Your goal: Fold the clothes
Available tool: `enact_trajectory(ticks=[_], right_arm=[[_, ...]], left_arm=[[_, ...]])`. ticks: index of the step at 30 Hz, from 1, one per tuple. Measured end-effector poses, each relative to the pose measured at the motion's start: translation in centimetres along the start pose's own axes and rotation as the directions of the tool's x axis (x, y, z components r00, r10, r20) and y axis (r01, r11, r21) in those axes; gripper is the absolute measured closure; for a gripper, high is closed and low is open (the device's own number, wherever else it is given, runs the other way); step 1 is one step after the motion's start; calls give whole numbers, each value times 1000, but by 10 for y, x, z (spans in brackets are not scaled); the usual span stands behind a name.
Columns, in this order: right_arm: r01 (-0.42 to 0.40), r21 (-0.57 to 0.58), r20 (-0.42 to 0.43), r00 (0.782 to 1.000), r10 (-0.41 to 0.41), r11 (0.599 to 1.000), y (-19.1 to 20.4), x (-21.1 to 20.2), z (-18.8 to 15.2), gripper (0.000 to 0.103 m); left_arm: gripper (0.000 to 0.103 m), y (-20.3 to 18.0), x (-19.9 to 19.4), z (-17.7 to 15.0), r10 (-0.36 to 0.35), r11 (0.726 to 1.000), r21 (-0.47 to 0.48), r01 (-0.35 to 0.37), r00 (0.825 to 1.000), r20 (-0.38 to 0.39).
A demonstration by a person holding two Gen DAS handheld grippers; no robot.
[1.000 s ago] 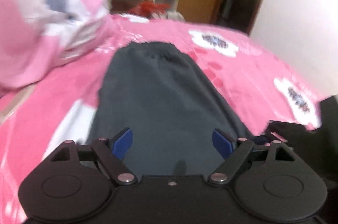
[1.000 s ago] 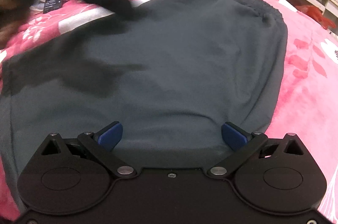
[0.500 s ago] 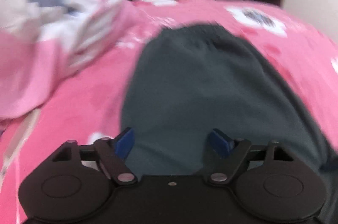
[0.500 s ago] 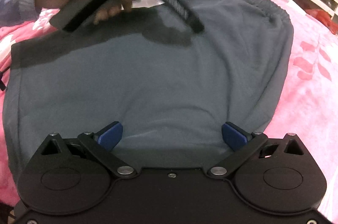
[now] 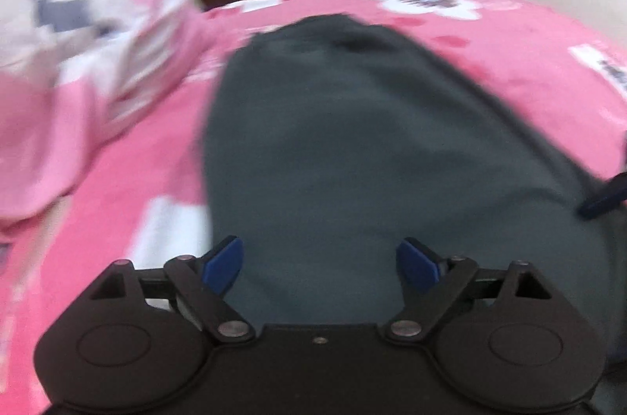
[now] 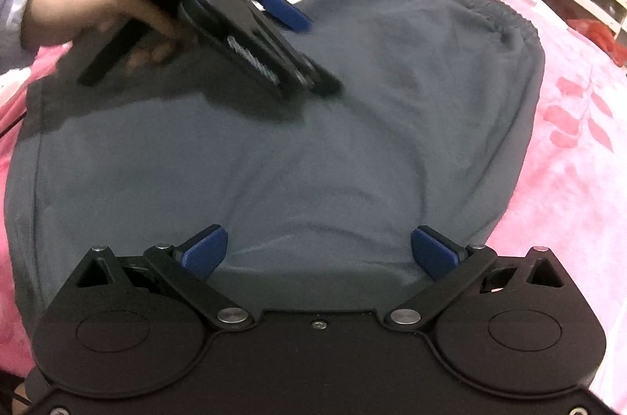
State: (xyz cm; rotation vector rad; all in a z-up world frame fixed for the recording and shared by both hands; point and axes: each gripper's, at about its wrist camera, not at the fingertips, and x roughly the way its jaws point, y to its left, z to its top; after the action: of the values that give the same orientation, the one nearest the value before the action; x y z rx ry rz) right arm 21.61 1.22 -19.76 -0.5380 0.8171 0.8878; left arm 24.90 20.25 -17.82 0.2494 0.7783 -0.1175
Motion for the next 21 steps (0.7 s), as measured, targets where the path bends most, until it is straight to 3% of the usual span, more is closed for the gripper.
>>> enact_trajectory(ticks=[2,3,5,7,8,9,10,12,16,21], right_arm=[[2,1,-5,1000,-2,1000,0,0,1,0],[3,3,-7,1000,-3,1000,-1,1,2,0],[0,4,-9,1000,0,1000,0,-1,2,0],[-3,5,-10,1000,3,1000,0,-1,2,0],[-4,5,-11,1000,4,1000,0,-1,2,0],[-6,5,-11,1000,6,1000,-1,0,2,0],[-8,5,-11,1000,8,1000,-1,0,2,0],[-12,4,-10,1000,12,1000,-2,0,2,0],[-22,0,-7,1000,22,1000,-4,0,0,0],[-39,-10,-4,999,39,999,-7,0,0,0]], left_arm=[[16,16,-7,1,73,991,-107,-76,997,-30],[23,16,-9,4,80,989,-120,-82,997,-14],[22,8,-24,8,74,994,-86,-67,995,73],[21,-13,-32,15,-14,999,37,8,987,157],[21,-28,-30,22,-107,990,111,89,980,166],[21,-45,-24,29,-208,967,184,179,966,153],[21,-48,-20,30,-229,960,200,198,962,148],[21,-71,3,39,-341,910,285,300,934,104],[11,-79,44,51,-370,890,314,330,926,75],[11,-42,88,83,-343,928,192,320,934,99]])
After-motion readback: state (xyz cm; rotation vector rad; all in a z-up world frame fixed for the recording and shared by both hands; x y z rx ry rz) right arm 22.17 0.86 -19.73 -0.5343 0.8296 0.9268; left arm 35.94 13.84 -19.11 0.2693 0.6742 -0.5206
